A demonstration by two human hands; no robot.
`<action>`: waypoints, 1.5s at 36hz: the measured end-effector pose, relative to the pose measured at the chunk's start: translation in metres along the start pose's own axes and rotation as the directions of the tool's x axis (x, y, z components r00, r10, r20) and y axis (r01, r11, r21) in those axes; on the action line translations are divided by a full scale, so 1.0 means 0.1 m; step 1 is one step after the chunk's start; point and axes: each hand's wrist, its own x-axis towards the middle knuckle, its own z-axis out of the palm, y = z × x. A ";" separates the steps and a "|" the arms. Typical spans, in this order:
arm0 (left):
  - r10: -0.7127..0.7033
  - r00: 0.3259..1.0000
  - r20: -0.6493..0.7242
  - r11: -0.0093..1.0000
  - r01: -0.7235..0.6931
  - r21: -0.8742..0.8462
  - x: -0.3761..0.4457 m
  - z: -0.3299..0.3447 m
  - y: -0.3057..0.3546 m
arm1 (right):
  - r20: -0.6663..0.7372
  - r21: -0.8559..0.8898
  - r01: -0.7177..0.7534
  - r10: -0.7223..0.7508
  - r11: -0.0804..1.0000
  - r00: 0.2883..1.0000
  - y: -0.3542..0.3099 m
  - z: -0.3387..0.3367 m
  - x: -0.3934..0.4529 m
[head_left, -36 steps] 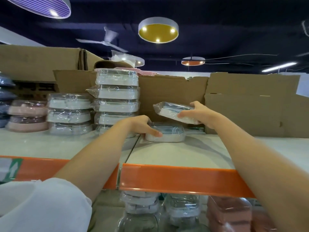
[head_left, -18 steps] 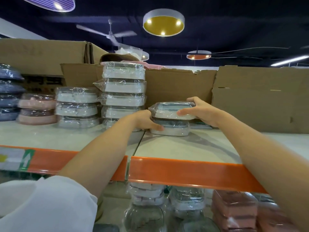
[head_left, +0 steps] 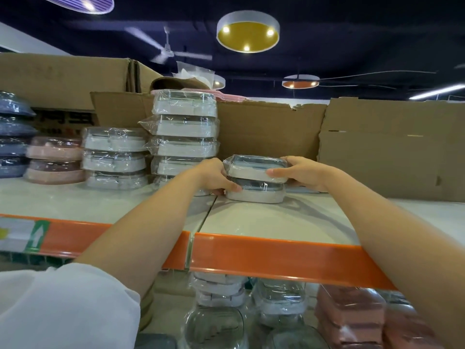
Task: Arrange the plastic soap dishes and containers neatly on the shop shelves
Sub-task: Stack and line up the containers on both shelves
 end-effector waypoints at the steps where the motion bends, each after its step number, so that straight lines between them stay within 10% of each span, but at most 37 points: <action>1: 0.000 1.000 -0.013 1.000 0.000 0.023 0.01 0.01 0.00 | -0.005 0.002 -0.001 0.001 1.000 1.000 0.01 0.00 0.00; 9: 0.000 0.995 -0.099 0.972 0.024 0.233 0.04 0.14 0.08 | -0.053 -0.081 -0.028 0.024 0.996 0.998 0.00 0.03 -0.02; 23: -0.126 0.988 -0.093 0.986 0.134 0.094 -0.08 0.01 0.19 | -0.105 -0.184 0.029 -0.049 0.982 0.993 -0.02 0.03 -0.06; 35: -0.015 0.993 -0.120 0.852 0.076 0.517 -0.63 -0.06 0.27 | -0.257 -0.474 -0.068 -0.065 0.878 0.964 -0.14 -0.09 -0.46; 44: 0.078 0.991 -0.108 0.836 -0.006 0.549 -1.01 -0.20 0.28 | -0.239 -0.821 -0.071 -0.227 0.566 0.944 -0.29 0.15 -1.06; 54: 0.230 0.962 -0.146 0.858 -0.129 0.496 -1.59 -0.41 0.11 | -0.309 -0.750 -0.090 -0.227 0.655 0.924 -0.68 0.55 -1.59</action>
